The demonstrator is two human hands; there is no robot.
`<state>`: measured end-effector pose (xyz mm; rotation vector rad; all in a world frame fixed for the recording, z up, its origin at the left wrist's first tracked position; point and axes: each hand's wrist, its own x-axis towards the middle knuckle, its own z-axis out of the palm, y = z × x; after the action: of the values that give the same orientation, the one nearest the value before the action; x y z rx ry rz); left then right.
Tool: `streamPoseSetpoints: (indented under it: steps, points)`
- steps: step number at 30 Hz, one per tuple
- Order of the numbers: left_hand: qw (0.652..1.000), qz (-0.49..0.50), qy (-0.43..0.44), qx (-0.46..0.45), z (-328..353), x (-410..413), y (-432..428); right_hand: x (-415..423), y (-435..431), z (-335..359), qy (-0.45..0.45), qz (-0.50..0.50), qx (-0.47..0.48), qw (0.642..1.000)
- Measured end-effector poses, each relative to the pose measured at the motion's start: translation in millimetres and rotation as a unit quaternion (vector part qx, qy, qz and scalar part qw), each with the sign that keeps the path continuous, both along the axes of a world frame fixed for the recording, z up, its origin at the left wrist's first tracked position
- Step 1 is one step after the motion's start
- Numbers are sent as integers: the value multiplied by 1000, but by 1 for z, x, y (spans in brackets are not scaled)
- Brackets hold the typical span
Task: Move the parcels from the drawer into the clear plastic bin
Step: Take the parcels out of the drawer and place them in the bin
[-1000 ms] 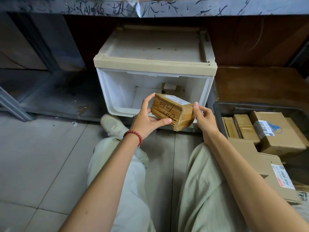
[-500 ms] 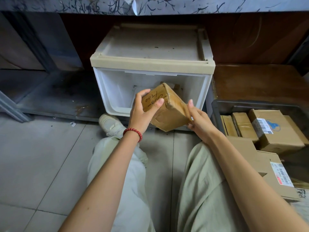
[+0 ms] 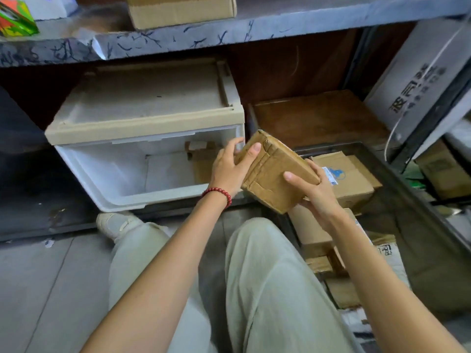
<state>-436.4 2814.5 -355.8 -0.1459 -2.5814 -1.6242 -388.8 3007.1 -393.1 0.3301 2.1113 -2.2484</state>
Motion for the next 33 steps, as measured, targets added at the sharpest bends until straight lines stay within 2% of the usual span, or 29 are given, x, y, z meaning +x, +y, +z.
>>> streamPoseSetpoints:
  steps: [3, 8, 13, 16, 18, 21, 26, 33]
  points:
    - [995, -104, -3, 0, 0, -6, 63, 21, 49, -2, 24, -115, 13, 993]
    - [961, -257, -2, -100, -19, -5, 167, 64, 134, -13, 21, -277, 49, 960]
    - [939, -300, -13, -169, -46, 1, 234, 93, 172, -35, 7, -342, 37, 939]
    - [931, -336, -45, -132, -60, 12, 262, 106, 183, -49, -44, -415, 85, 905]
    - [922, -353, -56, -146, -69, 14, 270, 111, 185, -54, -81, -444, 140, 881]
    - [899, -376, -42, -221, -79, 18, 271, 113, 184, -64, -118, -427, 202, 873]
    - [867, -318, 128, -361, -81, 11, 252, 103, 170, -69, -99, -391, 289, 868]
    - [877, -219, 134, -406, -61, -12, 192, 80, 145, -58, -89, -303, 314, 895]
